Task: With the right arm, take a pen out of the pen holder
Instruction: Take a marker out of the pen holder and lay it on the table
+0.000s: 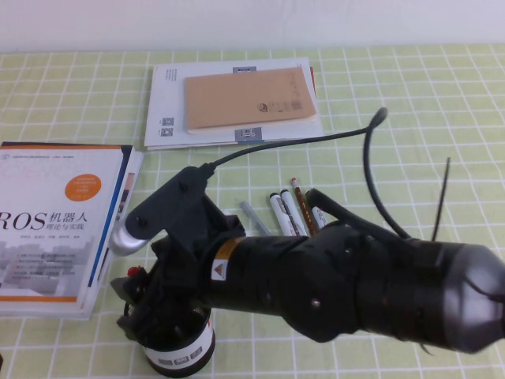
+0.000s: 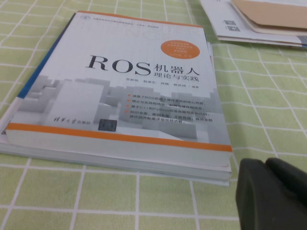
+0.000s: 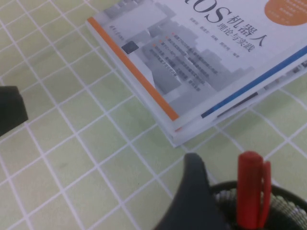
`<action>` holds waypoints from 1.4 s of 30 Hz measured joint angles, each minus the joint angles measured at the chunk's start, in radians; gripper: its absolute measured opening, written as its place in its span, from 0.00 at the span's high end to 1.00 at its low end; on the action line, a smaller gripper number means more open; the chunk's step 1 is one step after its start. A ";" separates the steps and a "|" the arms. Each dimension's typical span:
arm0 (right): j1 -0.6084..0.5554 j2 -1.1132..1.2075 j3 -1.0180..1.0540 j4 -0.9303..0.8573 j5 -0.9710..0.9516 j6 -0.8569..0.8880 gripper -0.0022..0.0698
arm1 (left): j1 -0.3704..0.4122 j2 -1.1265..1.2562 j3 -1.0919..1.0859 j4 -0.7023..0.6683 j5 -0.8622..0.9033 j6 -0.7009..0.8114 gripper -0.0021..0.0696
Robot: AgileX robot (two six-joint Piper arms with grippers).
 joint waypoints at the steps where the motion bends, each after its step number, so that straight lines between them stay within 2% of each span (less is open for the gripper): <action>1: 0.000 0.008 -0.010 0.000 0.000 0.000 0.37 | 0.000 0.000 0.000 0.000 0.000 0.000 0.98; 16: 0.000 0.116 -0.072 0.004 -0.010 -0.096 0.37 | 0.000 0.000 0.000 0.000 0.000 0.000 0.98; 27: 0.000 0.141 -0.072 0.016 -0.055 -0.104 0.38 | 0.000 0.000 0.000 0.000 0.000 0.000 0.98; 31: 0.000 0.141 -0.072 0.018 -0.059 -0.106 0.45 | 0.000 0.000 0.000 0.000 0.000 0.000 0.98; 42: 0.000 0.141 -0.072 0.026 -0.076 -0.110 0.75 | 0.000 0.000 0.000 0.000 0.000 0.000 0.98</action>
